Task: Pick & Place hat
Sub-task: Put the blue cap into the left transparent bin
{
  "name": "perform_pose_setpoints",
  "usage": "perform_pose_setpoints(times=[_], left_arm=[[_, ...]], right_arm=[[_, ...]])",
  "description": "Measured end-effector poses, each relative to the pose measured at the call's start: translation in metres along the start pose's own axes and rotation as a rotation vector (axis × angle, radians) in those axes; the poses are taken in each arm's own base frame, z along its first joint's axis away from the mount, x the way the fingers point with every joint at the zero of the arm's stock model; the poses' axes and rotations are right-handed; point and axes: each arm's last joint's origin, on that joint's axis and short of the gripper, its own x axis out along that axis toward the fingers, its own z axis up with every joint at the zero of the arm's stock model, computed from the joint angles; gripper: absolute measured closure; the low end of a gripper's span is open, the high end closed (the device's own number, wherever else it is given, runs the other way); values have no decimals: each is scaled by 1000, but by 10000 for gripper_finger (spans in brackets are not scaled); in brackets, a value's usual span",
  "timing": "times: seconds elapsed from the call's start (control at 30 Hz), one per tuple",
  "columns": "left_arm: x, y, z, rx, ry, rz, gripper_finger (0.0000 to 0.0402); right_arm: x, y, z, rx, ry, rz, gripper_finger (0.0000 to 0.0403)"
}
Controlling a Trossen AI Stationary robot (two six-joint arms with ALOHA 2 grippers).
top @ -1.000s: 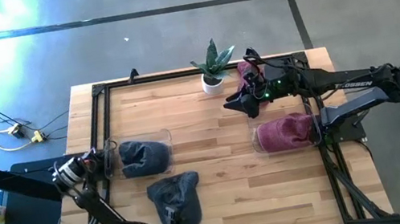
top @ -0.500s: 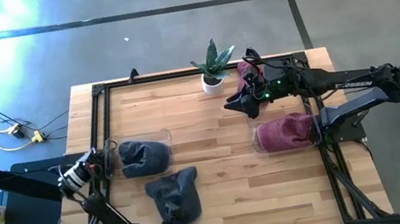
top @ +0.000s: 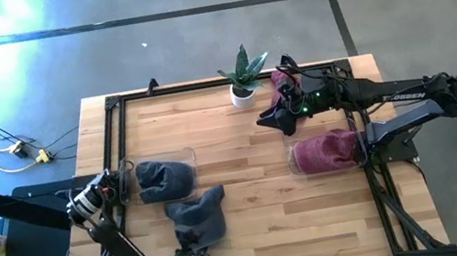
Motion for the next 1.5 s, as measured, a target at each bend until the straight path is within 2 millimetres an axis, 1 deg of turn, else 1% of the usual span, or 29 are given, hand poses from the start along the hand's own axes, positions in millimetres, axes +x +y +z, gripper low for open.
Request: perform_pose_setpoints(times=[0.07, 0.13, 0.23, 0.3, 0.33, 0.37, 0.47, 0.57, 0.67, 0.77, 0.9, 0.93, 1.0, 1.07, 1.17, 1.23, 1.4, 1.5], left_arm=[[-7, 6, 6, -32, 7, 8, 180], [-15, 13, 10, -49, 22, 25, 222], [-26, 24, 16, -91, 52, 48, 302], [-35, 33, 20, -116, 71, 62, 363], [-38, 37, 23, -136, 73, 60, 382], [-40, 40, 28, -168, 68, 52, 389], [-47, 55, 44, -236, 55, 11, 386], [-54, 82, 62, -299, 57, -42, 399], [-56, 102, 70, -331, 83, -90, 398], [-55, 121, 76, -398, 152, -164, 400], [-46, 125, 78, -487, 268, -236, 393], [-44, 123, 78, -472, 292, -261, 390], [-37, 117, 80, -372, 314, -339, 377], [-29, 105, 82, -257, 282, -386, 353], [-24, 84, 81, -153, 213, -432, 301], [-23, 72, 73, -107, 202, -440, 258], [-11, 39, 53, -73, 167, -456, 151], [-6, 22, 41, -67, 113, -442, 104]], right_arm=[[0, 0, 0, -5, -8, -9, 187], [0, -1, 1, -10, -17, -19, 187], [0, -1, 1, -11, -20, -21, 187], [0, -1, 1, -12, -19, -21, 187], [0, -1, 1, -16, -19, -21, 187], [0, -1, 1, -19, -19, -21, 187], [0, -1, 1, -32, -19, -20, 187], [0, -1, 1, -55, -18, -21, 187], [0, -1, 0, -73, -16, -19, 187], [0, -1, 0, -95, -4, -17, 187], [0, -1, -1, -126, 12, -19, 187], [0, -2, -1, -137, 12, -20, 187], [0, -2, -2, -153, 19, -24, 187], [0, -3, -3, -169, 26, -29, 187], [0, -4, -4, -188, 43, -40, 187], [0, -5, -5, -191, 58, -51, 187], [-1, -7, -7, -187, 78, -67, 187], [-1, -8, -7, -186, 83, -72, 187]])
